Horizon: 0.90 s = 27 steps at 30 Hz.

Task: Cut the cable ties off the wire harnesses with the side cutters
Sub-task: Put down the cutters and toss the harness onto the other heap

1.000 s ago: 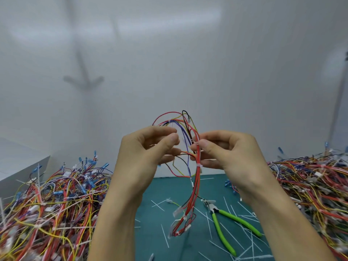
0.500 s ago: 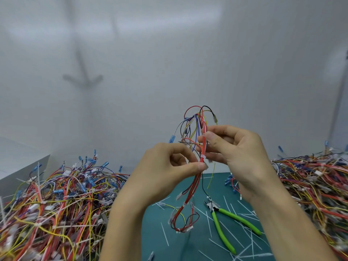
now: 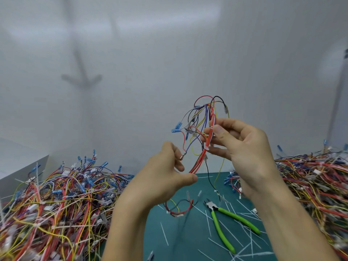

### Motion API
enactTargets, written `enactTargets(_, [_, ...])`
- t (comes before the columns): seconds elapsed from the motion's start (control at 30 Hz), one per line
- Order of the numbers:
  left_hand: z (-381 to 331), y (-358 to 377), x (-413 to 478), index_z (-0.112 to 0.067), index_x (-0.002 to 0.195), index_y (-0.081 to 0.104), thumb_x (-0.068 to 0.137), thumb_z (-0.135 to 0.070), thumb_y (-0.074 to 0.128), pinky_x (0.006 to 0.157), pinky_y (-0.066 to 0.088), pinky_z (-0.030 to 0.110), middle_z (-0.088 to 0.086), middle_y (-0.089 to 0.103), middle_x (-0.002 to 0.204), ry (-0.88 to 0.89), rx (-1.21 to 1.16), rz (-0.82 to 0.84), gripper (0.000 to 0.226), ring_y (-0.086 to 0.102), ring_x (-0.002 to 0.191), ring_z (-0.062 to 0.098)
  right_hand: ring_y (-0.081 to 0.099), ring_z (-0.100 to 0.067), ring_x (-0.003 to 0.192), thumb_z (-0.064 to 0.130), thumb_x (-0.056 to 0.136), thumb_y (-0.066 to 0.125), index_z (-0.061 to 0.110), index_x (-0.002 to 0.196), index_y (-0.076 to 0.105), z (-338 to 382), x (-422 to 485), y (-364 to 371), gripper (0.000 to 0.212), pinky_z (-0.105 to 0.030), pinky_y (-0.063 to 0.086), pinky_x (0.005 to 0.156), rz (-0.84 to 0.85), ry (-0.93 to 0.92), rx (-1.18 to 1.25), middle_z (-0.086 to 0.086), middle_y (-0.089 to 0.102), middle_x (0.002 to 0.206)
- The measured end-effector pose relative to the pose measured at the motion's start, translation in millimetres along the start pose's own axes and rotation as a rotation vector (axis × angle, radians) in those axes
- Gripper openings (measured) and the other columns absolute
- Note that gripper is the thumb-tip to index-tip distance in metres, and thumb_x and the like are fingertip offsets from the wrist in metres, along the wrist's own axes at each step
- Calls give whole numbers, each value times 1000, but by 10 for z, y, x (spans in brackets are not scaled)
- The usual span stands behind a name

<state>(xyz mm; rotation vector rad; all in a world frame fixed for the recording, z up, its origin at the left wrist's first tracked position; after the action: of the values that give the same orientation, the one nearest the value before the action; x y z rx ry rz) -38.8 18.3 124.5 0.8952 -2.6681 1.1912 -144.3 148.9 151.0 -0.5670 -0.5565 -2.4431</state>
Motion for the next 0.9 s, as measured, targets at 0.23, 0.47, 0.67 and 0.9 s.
enactTargets(0.23, [190,-20,27,-19,78,71,79,-35,79,51,40,11,-9,67,63,-40,102,88,18,54,54,-1,75,-15,76,7,98,56,13,95,67,45,31,-76,12,-20,57,60,-29,-41,17,2,76,78])
enactTargets(0.47, [186,-90,33,-21,79,71,83,-41,73,66,54,27,-6,73,70,-10,20,48,21,64,60,5,75,-14,77,8,99,55,13,98,67,98,56,-143,14,-22,57,63,-37,-86,9,3,76,79])
enactTargets(0.67, [207,-41,20,-17,80,66,78,-43,77,62,37,31,-3,57,62,-5,-5,156,28,44,59,12,75,-16,80,8,99,55,13,100,69,120,41,-137,15,-21,57,62,-25,-106,14,2,76,79])
enactTargets(0.9, [366,-37,-24,-17,82,69,84,-24,76,83,56,41,3,74,85,-127,68,227,10,62,68,13,74,-14,78,7,99,55,12,99,69,141,47,-174,15,-21,57,61,-46,-88,59,1,76,79])
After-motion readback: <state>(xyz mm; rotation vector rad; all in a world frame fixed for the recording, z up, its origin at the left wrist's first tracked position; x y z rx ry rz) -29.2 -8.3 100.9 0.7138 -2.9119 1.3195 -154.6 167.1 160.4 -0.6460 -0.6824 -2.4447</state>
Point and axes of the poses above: each hand's wrist, its own x-axis towards the middle knuckle, its own y-axis out of the palm, z = x × y, the point moved 6 cm from there along x, towards the middle knuckle
